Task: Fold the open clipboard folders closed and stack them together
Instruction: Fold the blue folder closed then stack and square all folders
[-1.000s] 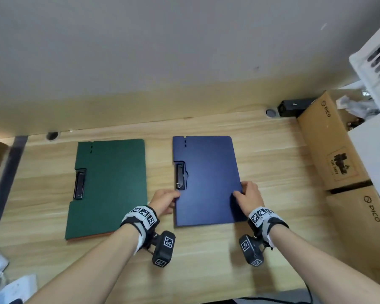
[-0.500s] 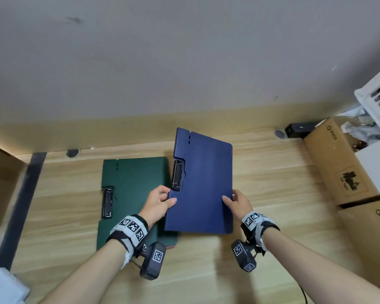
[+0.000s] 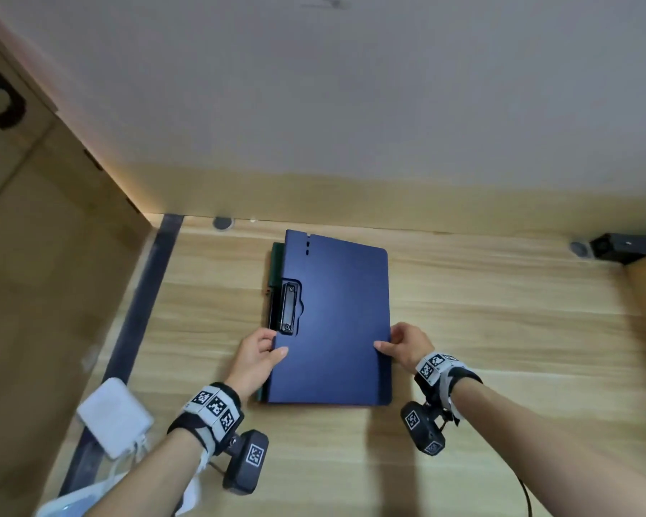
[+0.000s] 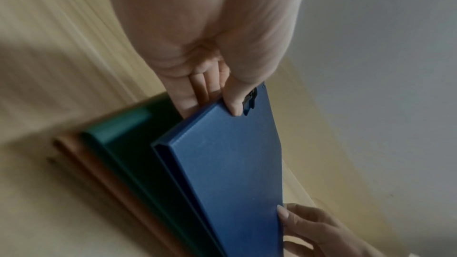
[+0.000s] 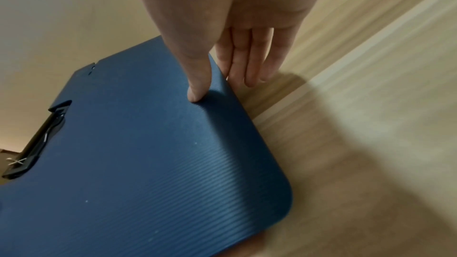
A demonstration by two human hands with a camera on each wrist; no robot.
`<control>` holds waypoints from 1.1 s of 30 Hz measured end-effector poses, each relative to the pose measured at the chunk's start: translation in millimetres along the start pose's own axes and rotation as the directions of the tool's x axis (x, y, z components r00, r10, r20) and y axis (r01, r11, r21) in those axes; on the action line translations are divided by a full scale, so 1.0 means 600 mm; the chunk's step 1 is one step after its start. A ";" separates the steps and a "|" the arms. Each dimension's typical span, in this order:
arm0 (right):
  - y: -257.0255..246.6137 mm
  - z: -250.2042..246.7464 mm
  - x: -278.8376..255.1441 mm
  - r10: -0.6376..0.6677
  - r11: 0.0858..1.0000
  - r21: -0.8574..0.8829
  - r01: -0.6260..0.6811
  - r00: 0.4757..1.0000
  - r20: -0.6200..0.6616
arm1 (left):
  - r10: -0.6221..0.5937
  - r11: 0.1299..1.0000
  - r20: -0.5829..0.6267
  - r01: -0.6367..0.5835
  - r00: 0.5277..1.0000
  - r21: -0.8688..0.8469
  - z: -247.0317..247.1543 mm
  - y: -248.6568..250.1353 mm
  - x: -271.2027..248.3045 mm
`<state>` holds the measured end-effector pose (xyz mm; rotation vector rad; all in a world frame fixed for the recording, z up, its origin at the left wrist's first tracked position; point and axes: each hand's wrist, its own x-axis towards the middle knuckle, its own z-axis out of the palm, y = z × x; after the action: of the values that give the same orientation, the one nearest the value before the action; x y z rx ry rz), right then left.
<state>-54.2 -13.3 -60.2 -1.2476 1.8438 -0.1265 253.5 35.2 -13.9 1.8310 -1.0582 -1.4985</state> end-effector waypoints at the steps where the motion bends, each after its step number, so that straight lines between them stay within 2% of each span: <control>1: -0.002 0.002 -0.002 0.002 1.000 -0.017 -0.002 1.000 0.001 | 0.004 1.000 -0.019 -0.004 1.000 0.001 0.000 -0.003 -0.004; 5: -0.015 0.020 -0.001 0.008 0.996 -0.088 -0.010 1.000 -0.024 | -0.002 1.000 -0.135 0.006 0.991 0.028 -0.014 -0.013 -0.011; 10: -0.022 0.017 0.003 0.015 0.994 -0.110 -0.017 1.000 -0.019 | 0.077 0.963 -0.225 -0.013 0.971 0.271 -0.028 -0.005 0.002; 12: -0.023 0.016 0.010 0.019 0.995 -0.093 -0.020 1.000 -0.017 | 0.077 0.955 -0.236 -0.004 0.969 0.298 -0.034 0.007 0.013; 14: -0.028 0.018 0.018 0.011 0.998 -0.057 -0.012 1.000 -0.017 | 0.010 0.973 -0.206 0.039 0.978 0.229 -0.036 0.024 0.028; 16: -0.036 0.021 0.023 -0.003 0.999 -0.040 0.002 1.000 -0.016 | -0.076 0.983 -0.114 0.093 0.991 0.156 -0.032 0.042 0.050; 19: -0.043 0.024 0.024 -0.048 0.992 -0.121 0.046 0.999 -0.019 | -0.159 0.977 0.010 0.156 0.987 0.147 -0.016 0.054 0.090; 22: -0.039 0.026 0.021 -0.073 0.985 -0.157 0.071 0.997 -0.007 | -0.243 0.951 -0.063 0.250 0.968 0.180 -0.003 0.057 0.121; 24: -0.029 0.029 0.021 -0.072 0.985 -0.155 0.071 0.997 0.004 | -0.310 0.940 -0.090 0.320 0.946 0.120 0.000 0.056 0.137; 28: -0.005 0.027 0.016 -0.040 0.997 -0.070 0.039 0.999 -0.016 | -0.355 0.935 -0.014 0.354 0.935 -0.017 0.011 0.032 0.170; 31: 0.023 0.012 0.020 0.005 1.000 0.000 -0.005 1.000 0.001 | -0.381 0.922 0.045 0.383 0.924 -0.049 0.036 0.044 0.160; 33: 0.037 -0.004 0.022 0.023 1.000 0.018 -0.023 0.999 0.028 | -0.355 0.933 0.054 0.358 0.933 -0.048 0.056 0.068 0.137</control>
<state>-73.1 -13.5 -78.1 -1.2094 1.8285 -0.1130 217.5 -53.5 -33.7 2.0367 -0.7167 -1.7623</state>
